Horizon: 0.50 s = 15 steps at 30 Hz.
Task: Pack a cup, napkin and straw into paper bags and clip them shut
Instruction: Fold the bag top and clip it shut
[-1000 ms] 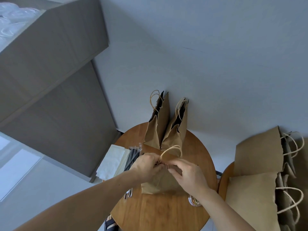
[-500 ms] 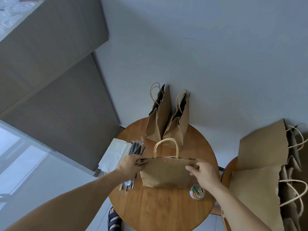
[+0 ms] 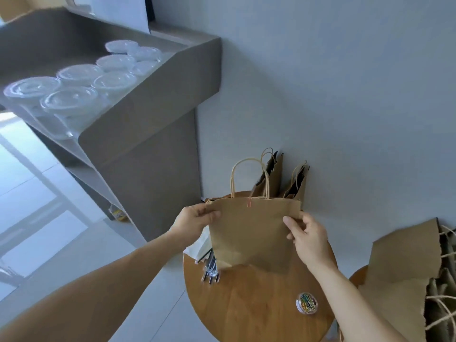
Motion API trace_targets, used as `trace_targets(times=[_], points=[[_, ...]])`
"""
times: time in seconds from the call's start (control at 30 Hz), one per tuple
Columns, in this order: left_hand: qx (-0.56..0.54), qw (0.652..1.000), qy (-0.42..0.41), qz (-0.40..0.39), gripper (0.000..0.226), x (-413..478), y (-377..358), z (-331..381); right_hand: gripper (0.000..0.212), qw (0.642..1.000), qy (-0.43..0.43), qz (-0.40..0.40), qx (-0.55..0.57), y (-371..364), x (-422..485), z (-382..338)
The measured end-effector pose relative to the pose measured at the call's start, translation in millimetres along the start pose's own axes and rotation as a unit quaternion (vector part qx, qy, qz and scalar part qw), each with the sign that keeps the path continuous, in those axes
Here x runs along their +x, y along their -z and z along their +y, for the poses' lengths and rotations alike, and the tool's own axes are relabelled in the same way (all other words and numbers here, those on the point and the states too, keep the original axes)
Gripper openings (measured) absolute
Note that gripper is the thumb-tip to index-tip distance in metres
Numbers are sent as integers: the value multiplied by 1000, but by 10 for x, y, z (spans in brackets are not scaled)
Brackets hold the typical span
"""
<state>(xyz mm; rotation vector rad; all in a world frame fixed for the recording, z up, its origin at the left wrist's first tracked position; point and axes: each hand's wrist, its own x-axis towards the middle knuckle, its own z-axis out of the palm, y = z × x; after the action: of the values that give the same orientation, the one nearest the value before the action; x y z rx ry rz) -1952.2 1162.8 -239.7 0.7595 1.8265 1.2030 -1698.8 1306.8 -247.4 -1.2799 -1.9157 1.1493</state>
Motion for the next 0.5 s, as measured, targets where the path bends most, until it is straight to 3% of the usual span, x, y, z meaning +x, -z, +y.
trace_targets(times=[0.2,0.5], points=[[-75,994,-69,49,13,-492,816,128,11,997,68,30,6,-480,-142,-857],[-108,960,-164,200,8,-1403,2477,243,10,987,140,12,73,-1698,-683,-2330]])
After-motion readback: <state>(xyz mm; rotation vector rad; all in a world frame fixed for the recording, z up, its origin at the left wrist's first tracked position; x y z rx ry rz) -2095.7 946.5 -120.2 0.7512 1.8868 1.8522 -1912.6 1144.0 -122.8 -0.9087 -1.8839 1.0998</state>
